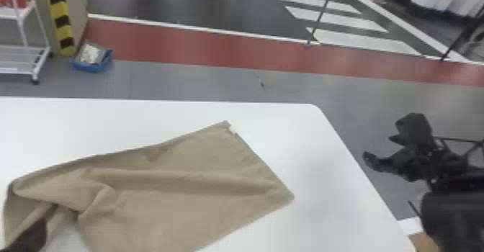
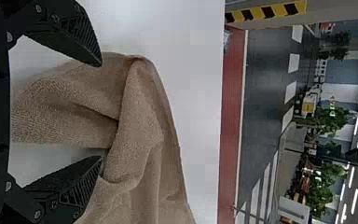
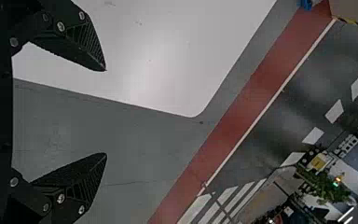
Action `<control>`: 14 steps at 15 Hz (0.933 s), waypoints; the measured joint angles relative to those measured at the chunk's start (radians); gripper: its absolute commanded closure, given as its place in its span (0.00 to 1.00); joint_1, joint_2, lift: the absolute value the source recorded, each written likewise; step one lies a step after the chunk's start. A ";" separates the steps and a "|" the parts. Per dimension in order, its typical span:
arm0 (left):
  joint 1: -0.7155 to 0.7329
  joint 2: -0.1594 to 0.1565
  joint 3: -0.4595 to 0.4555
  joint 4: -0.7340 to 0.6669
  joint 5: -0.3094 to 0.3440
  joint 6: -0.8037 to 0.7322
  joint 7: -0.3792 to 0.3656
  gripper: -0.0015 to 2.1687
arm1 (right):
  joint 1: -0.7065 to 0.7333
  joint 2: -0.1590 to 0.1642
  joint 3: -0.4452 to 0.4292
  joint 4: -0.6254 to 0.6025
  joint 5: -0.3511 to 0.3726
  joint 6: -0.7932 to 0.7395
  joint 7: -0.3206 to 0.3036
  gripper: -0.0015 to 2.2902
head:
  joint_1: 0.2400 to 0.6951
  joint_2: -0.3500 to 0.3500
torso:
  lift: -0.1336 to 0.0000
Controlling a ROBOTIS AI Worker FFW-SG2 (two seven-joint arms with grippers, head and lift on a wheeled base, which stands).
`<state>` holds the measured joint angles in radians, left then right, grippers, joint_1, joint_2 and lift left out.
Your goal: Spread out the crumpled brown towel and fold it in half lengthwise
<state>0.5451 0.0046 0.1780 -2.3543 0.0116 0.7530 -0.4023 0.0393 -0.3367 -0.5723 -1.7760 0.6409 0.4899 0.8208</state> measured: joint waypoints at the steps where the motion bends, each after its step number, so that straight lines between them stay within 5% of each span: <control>1: 0.026 0.000 -0.001 0.017 0.008 -0.108 -0.013 0.10 | -0.005 0.009 -0.007 0.017 -0.004 0.004 -0.028 0.12 | 1.00 0.00 | 0.07; 4: 0.093 0.000 0.004 0.076 0.017 -0.461 -0.043 0.10 | -0.022 0.027 -0.009 0.036 -0.006 0.037 -0.044 0.12 | 1.00 0.00 | 0.07; 6: 0.128 0.000 0.016 0.100 0.021 -0.567 -0.078 0.10 | -0.025 0.027 -0.008 0.045 -0.006 0.043 -0.043 0.12 | 1.00 0.00 | 0.07; 11: 0.184 0.000 0.017 0.153 -0.022 -0.657 -0.090 0.13 | -0.057 0.003 0.002 0.089 -0.021 0.043 -0.057 0.10 | 1.00 0.00 | 0.07; 14: 0.195 0.000 -0.012 0.173 -0.114 -0.670 -0.103 0.13 | -0.078 -0.004 0.025 0.105 -0.023 0.043 -0.062 0.10 | 1.00 0.00 | 0.07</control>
<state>0.7401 0.0046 0.1664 -2.1815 -0.1024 0.0826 -0.5054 -0.0382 -0.3409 -0.5476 -1.6706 0.6177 0.5331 0.7590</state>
